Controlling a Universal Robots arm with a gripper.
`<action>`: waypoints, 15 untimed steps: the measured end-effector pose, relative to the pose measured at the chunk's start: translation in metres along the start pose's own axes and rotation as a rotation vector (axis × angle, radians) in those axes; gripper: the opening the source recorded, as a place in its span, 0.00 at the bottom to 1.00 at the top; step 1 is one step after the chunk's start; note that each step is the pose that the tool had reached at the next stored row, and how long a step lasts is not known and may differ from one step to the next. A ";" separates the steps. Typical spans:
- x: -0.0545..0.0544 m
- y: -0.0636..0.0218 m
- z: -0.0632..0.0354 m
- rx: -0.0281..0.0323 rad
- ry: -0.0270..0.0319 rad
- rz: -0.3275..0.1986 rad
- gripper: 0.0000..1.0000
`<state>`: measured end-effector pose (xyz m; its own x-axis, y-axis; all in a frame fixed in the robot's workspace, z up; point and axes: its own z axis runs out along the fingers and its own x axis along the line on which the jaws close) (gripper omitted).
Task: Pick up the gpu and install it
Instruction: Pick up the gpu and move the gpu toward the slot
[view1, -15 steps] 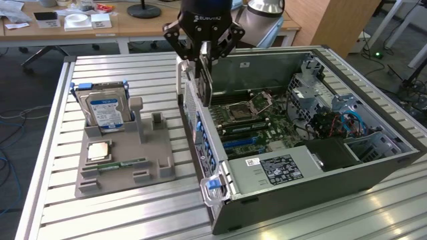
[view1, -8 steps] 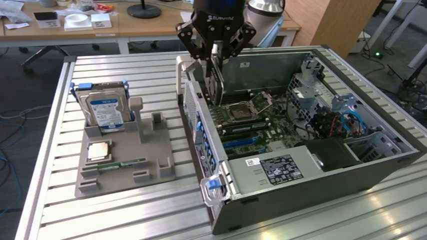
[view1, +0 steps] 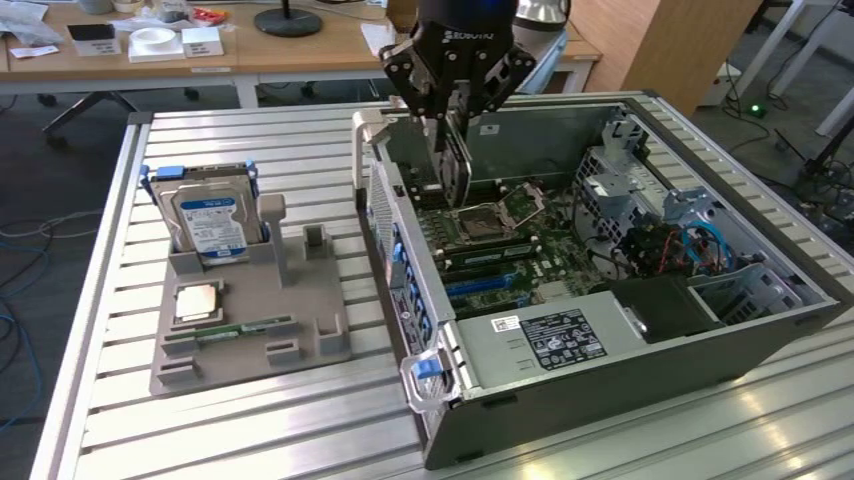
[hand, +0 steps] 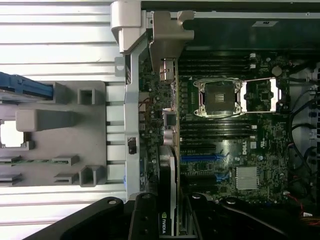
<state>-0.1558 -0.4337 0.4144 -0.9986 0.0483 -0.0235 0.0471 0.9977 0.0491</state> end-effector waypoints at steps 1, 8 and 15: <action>-0.003 0.0002 0.0001 -0.0003 0.0000 0.000 0.27; -0.022 0.0015 0.0006 -0.0007 0.0001 0.000 0.27; -0.040 0.0029 0.0011 -0.0009 0.0001 0.000 0.27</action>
<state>-0.1157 -0.4327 0.4144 -0.9985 0.0485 -0.0235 0.0473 0.9976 0.0500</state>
